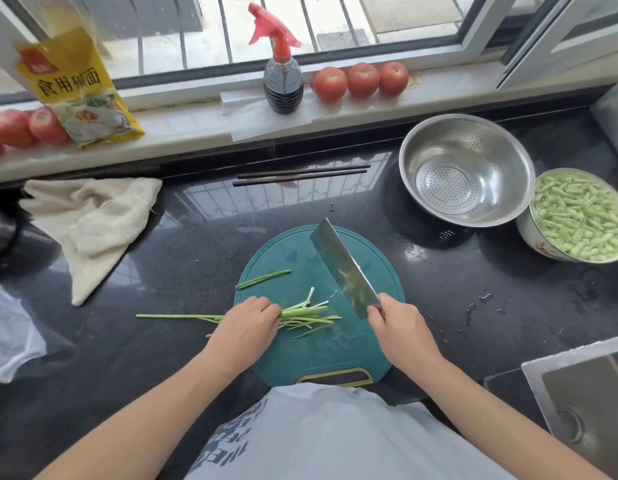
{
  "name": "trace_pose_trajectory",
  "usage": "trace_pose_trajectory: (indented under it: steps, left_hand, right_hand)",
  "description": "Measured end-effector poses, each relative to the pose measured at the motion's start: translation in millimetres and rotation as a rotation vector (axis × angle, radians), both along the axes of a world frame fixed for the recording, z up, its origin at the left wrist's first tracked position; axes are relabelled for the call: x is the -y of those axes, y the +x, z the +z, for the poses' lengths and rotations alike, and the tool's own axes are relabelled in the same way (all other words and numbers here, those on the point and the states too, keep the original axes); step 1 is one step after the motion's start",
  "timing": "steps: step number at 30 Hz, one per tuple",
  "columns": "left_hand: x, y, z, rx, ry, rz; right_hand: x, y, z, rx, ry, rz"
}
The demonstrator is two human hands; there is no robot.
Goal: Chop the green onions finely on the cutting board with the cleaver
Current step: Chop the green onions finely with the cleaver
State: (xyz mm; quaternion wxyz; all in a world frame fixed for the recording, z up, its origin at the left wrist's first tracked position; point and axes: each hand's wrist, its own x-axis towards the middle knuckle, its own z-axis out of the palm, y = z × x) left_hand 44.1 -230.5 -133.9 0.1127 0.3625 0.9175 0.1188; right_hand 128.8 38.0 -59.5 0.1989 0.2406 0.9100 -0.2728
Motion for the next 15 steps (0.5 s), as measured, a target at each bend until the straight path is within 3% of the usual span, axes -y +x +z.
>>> trace_pose_trajectory:
  steps: [15]
  left_hand:
    - [0.6,-37.8,30.1,0.442,0.203,0.415]
  right_hand:
    - [-2.9,0.5,-0.8,0.007,0.009,-0.004]
